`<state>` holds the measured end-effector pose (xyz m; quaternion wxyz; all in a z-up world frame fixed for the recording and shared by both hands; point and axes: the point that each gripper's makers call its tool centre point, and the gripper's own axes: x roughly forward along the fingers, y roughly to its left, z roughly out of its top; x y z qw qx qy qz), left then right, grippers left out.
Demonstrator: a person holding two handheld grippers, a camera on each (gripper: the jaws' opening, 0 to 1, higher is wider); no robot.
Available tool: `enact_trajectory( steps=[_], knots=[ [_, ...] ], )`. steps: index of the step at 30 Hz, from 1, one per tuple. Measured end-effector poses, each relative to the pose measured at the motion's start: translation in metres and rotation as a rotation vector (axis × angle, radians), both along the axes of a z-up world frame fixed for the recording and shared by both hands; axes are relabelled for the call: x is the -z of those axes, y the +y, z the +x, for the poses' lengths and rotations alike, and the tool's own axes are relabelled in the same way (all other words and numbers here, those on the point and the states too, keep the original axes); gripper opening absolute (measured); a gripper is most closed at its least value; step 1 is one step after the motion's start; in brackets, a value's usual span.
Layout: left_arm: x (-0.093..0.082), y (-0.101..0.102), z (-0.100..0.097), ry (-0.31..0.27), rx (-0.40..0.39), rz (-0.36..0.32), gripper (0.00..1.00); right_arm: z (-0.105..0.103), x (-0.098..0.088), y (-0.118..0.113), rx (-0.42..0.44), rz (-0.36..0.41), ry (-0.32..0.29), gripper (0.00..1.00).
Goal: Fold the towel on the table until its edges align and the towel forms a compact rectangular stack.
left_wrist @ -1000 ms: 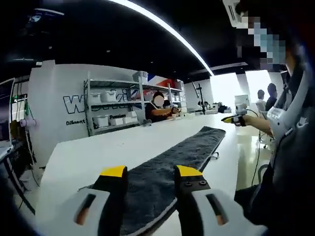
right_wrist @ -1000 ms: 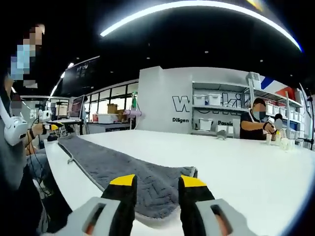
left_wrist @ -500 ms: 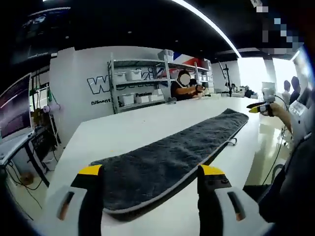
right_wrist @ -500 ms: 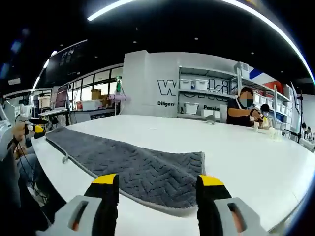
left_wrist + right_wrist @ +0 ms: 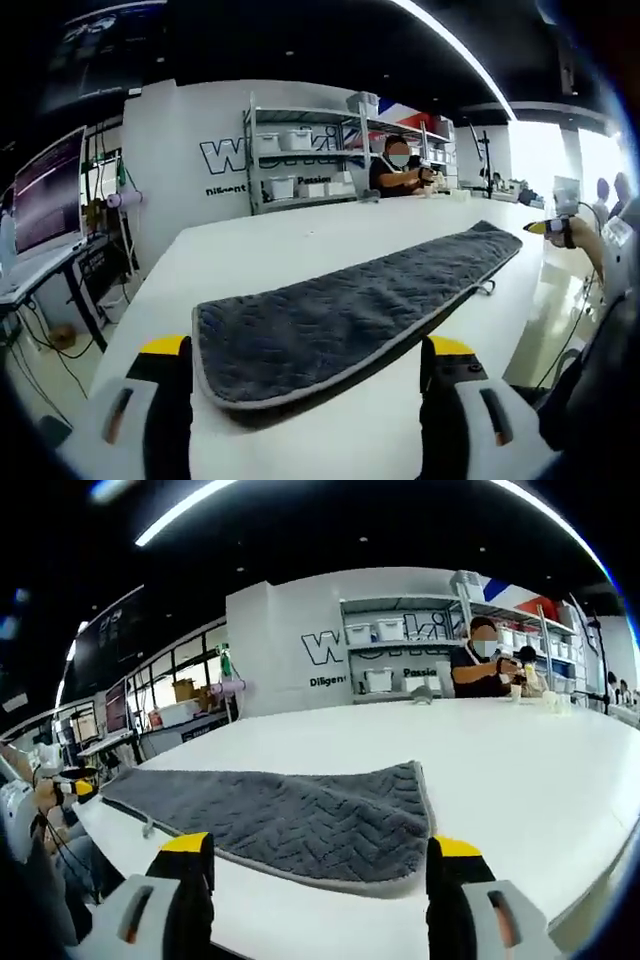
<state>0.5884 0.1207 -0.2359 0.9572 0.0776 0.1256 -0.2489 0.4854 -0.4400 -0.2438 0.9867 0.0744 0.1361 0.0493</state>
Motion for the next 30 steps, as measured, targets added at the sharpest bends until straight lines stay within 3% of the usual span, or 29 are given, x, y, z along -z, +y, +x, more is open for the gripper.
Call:
enact_trajectory(
  steps=[11, 21, 30],
  knots=[
    [0.001, 0.000, 0.001, 0.002, 0.010, -0.008, 0.99, 0.006, 0.011, -0.007, 0.012, 0.082, 0.034, 0.99],
    [0.004, 0.003, 0.002, 0.011, 0.016, -0.009, 0.97, 0.013, 0.015, -0.018, 0.014, 0.052, 0.060, 0.99],
    [0.005, 0.004, 0.003, 0.012, 0.024, -0.012, 0.96, 0.043, -0.003, -0.042, -0.042, -0.015, 0.052, 0.93]
  ],
)
